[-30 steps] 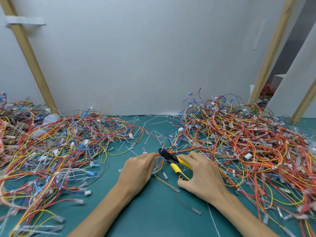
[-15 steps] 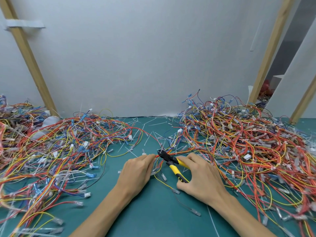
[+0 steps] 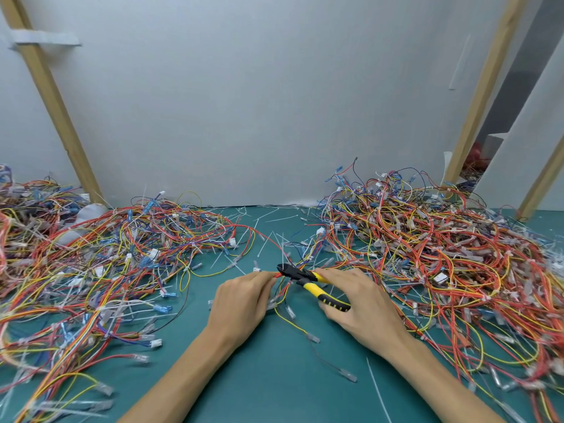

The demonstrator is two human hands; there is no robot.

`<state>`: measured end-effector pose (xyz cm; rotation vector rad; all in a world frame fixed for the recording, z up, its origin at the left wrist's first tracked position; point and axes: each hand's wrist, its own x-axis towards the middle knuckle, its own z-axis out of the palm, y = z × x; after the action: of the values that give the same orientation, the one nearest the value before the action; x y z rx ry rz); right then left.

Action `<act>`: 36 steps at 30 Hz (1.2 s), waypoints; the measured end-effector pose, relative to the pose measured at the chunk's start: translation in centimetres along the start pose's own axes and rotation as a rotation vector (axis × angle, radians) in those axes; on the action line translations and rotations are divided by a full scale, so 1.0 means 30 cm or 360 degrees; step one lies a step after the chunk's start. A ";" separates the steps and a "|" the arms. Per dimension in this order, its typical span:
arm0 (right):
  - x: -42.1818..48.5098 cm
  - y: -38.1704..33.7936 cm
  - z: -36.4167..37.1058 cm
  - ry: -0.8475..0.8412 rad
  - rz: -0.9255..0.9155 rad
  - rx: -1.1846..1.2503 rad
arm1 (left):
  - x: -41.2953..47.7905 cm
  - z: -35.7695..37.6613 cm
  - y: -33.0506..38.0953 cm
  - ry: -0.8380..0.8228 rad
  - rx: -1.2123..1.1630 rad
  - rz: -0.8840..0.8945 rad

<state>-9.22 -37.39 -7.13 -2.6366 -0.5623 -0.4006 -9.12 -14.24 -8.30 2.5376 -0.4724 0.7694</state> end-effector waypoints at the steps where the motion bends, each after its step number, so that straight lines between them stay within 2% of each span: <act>1: 0.001 0.004 0.001 0.0002 -0.0005 0.0028 | 0.001 -0.002 0.001 0.0030 0.0000 -0.0028; 7: -0.005 -0.014 0.041 0.0024 0.0098 0.0231 | 0.001 -0.012 0.004 0.0091 0.0015 -0.0050; 19: -0.003 0.012 0.008 0.0000 0.0130 -0.0132 | 0.002 -0.016 0.013 0.0102 0.0122 0.0066; 24: -0.002 0.023 0.001 -0.0011 0.0177 -0.0167 | 0.010 -0.015 0.007 0.0093 0.0197 0.0166; 36: -0.002 0.025 -0.015 -0.0029 0.0231 -0.0044 | 0.012 -0.001 -0.012 0.0103 0.0272 0.0107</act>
<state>-9.01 -38.22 -7.02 -2.6887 -0.3706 -0.3422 -8.69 -13.97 -8.18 2.6551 -0.4916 0.9505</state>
